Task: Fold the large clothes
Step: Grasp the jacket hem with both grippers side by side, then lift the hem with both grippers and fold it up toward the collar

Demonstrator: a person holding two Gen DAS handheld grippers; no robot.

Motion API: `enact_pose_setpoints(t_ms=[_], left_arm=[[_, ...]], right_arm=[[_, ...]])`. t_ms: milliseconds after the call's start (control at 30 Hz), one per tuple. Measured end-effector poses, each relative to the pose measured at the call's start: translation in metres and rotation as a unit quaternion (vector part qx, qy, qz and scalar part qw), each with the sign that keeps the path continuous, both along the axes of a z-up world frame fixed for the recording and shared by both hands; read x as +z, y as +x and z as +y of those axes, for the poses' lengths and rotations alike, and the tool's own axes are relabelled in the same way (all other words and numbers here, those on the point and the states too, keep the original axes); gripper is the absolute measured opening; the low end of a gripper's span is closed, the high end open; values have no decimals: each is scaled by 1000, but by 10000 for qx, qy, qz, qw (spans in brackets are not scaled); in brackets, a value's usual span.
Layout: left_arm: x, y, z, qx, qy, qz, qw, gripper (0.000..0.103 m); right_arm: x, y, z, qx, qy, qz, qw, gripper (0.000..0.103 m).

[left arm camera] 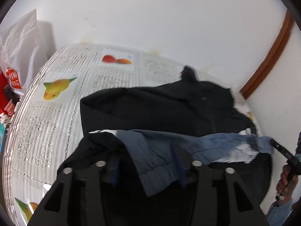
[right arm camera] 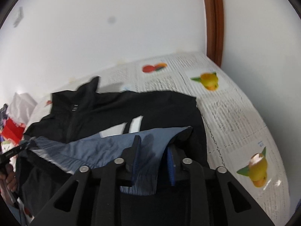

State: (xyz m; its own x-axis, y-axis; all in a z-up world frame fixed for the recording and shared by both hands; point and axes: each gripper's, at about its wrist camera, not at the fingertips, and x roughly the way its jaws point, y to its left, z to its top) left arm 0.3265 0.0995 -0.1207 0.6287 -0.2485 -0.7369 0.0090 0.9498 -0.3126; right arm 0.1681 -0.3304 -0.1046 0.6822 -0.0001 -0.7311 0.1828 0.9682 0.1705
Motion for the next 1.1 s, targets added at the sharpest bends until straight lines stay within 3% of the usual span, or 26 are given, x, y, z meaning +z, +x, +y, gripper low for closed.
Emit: enact_pose_setpoints(t_ms=[67,167,300,400,667,800,933,1100], left_arm=[[12,-13,-3,-126,30,-180,9998,50],[24,-32,-7,-226,249,-328,9989,51],[26,-52,-6,-277,388,-327,9983,52],[23,-66,-5,-332,405,-297,9982,52],[-18,-69,-28,-730,812,277,9936,52],[-30,-56,-42,-775,1380,149,9873,52],[-30,-36,-50,-901,1201,158,9885,52],[-1,-17,-42,-723,816,-433,9931,52]], right_arm=[[12,-14,12,103,-248,-188,9995,43],[22,-31,25,318,-370,-278,9984,45],[16,-41,41,637,-537,-89,9965,45],[-5,-43,51,833,-594,232,9945,45],[-53,-20,59,793,-617,899,9909,44],[-58,-2,58,692,-652,942,9910,44],[-58,21,52,547,-574,979,9920,43],[-38,45,43,503,-383,463,9969,43]])
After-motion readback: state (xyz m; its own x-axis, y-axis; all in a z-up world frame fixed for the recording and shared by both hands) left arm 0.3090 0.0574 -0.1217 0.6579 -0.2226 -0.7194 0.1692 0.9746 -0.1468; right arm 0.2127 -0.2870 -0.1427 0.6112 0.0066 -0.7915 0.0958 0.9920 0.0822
